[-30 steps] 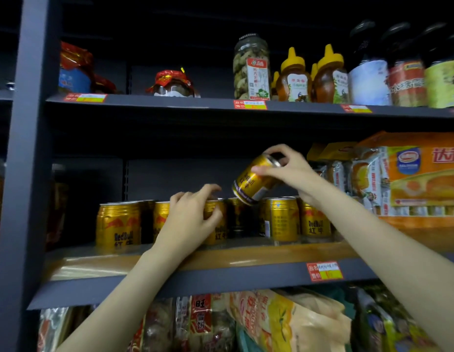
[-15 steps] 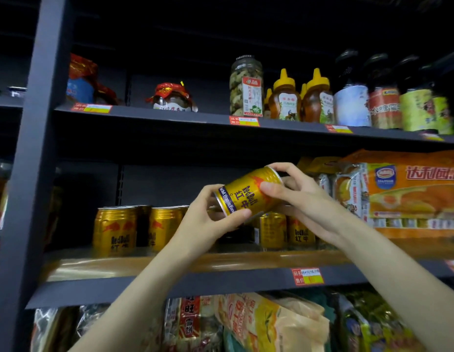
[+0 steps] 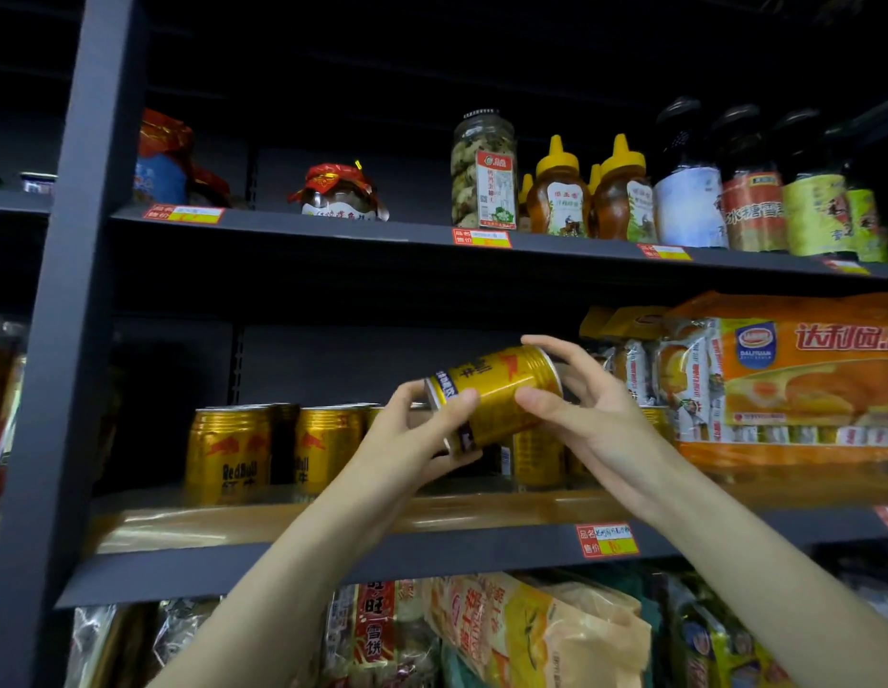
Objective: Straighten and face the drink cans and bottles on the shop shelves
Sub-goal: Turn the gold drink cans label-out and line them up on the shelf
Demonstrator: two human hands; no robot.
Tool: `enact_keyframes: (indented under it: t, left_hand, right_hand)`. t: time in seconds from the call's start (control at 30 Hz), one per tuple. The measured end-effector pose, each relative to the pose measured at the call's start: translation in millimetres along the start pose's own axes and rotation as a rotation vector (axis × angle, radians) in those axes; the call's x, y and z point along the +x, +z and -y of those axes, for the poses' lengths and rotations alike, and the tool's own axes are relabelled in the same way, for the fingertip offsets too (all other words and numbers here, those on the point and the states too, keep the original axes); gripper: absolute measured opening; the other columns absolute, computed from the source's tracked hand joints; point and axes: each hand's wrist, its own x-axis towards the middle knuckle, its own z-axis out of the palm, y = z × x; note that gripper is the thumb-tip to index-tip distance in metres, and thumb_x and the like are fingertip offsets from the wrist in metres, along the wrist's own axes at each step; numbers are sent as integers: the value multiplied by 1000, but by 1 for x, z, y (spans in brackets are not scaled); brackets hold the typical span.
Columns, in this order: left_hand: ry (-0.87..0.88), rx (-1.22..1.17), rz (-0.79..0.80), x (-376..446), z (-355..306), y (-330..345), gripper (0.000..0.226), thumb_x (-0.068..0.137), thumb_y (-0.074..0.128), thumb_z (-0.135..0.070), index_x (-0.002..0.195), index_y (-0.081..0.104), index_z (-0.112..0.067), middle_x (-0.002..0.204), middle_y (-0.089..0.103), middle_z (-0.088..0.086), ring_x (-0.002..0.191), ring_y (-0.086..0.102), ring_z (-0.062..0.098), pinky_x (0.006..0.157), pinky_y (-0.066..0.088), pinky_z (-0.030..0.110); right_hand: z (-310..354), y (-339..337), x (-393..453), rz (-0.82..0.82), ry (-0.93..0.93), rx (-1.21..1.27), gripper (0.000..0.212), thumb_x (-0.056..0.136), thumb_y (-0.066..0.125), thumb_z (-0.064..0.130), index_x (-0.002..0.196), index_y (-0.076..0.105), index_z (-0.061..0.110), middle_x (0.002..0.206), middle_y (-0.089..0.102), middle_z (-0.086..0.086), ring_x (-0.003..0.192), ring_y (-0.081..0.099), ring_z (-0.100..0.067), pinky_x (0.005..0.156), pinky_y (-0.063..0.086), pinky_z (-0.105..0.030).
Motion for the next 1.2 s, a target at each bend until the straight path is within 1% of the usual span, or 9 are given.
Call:
enact_keyframes:
  t: [0.13, 0.23, 0.33, 0.47, 0.67, 0.77, 0.9, 1.07, 1.2]
  left_hand:
    - [-109, -104, 22, 2, 2, -2, 58, 68, 68, -36, 118, 51, -12, 115, 63, 14, 96, 69, 22, 80, 57, 30]
    - [121, 130, -82, 5, 5, -6, 60, 64, 72, -35, 118, 49, -24, 118, 60, 5, 98, 66, 15, 77, 56, 25]
    - [382, 504, -71, 7, 1, -11, 65, 66, 77, -27, 121, 43, -37, 120, 52, -11, 107, 58, 8, 78, 54, 20]
    - [489, 597, -20, 8, -4, -5, 75, 66, 80, -21, 124, 36, -40, 122, 45, -25, 115, 49, -5, 86, 51, 17]
    - [361, 392, -123, 13, -1, 4, 58, 69, 78, -20, 119, 49, -28, 114, 60, -12, 105, 59, 5, 85, 52, 18]
    - [430, 376, -104, 13, -4, 5, 56, 68, 79, -16, 112, 51, -35, 112, 61, -14, 102, 58, -4, 78, 50, 12]
    - [540, 481, -26, 15, -10, -1, 64, 68, 79, -20, 121, 48, -39, 123, 55, -8, 113, 55, 7, 86, 52, 24]
    - [622, 653, 55, 12, -14, -1, 66, 73, 74, -19, 127, 41, -37, 129, 49, -11, 120, 50, 4, 92, 46, 16]
    - [377, 523, 116, 7, -13, -2, 70, 75, 73, -16, 131, 37, -38, 128, 53, -13, 114, 55, 0, 89, 48, 14]
  right_hand:
    - [0, -1, 1, 66, -55, -57, 61, 64, 77, 23, 119, 57, 43, 119, 58, 19, 108, 61, -7, 86, 54, -31]
    - [-2, -4, 2, 85, 27, -30, 65, 66, 75, 18, 123, 53, 38, 126, 55, 7, 110, 62, -14, 88, 54, -32]
    - [-3, -2, 2, 83, 197, 204, 48, 76, 67, 23, 123, 57, 22, 124, 58, -11, 106, 65, -24, 82, 57, -34]
    - [-7, 2, 3, 20, 296, 370, 39, 79, 63, 30, 113, 62, 11, 117, 63, -18, 102, 67, -27, 78, 58, -38]
    - [-7, 4, 7, -5, 209, 586, 37, 85, 57, 21, 120, 60, 12, 119, 64, -16, 106, 65, -29, 83, 57, -42]
    - [-9, -1, 6, 104, 242, 562, 42, 89, 52, 21, 132, 53, 19, 127, 61, -14, 112, 61, -34, 89, 54, -45]
    - [-6, -2, 0, 218, 366, 676, 40, 90, 49, 21, 129, 57, 22, 125, 62, -16, 110, 59, -45, 86, 54, -47]
    - [1, 3, 4, 124, 300, 655, 46, 85, 55, 26, 129, 56, 16, 128, 60, -13, 108, 64, -34, 75, 59, -40]
    - [3, 0, 6, -8, 70, 450, 49, 77, 63, 18, 125, 56, 24, 122, 62, -7, 106, 65, -27, 75, 57, -35]
